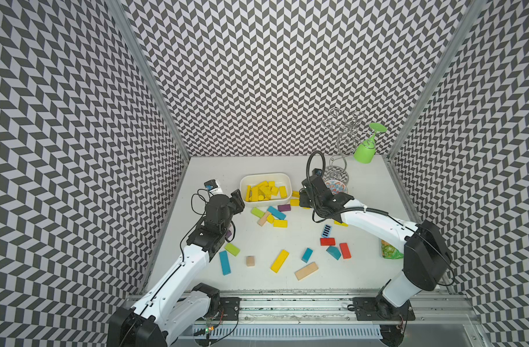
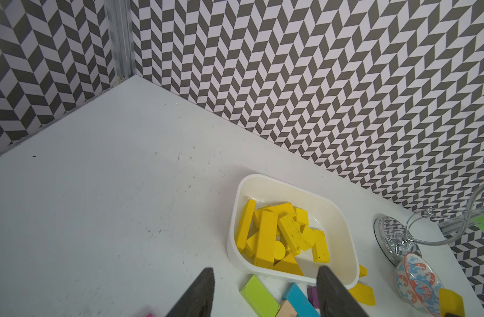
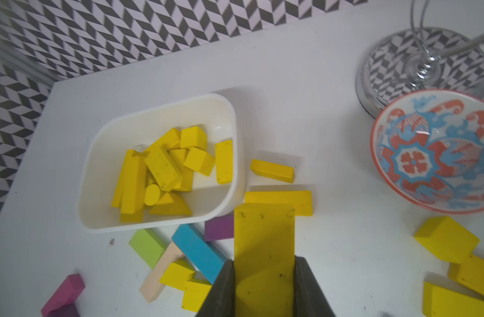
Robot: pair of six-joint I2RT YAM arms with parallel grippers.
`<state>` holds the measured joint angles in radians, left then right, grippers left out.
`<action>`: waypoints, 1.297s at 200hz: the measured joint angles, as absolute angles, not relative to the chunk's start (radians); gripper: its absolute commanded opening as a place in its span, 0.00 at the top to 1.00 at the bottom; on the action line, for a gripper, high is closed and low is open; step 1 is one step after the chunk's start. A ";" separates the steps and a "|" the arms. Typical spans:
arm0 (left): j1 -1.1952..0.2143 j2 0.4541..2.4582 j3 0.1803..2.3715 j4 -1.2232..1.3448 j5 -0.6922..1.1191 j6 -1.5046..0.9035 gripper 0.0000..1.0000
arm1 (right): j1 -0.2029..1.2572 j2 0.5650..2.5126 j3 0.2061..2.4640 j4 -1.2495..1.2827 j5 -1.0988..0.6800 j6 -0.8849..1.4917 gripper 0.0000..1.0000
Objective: Pick out the yellow building blocks
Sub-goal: Place the building block in the storage box.
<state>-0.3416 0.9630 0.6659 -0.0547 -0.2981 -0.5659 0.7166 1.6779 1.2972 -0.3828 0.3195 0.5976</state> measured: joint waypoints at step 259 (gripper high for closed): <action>-0.340 0.987 0.685 -0.093 -0.255 -0.353 0.36 | 0.754 2.362 1.903 -0.228 0.204 0.317 0.43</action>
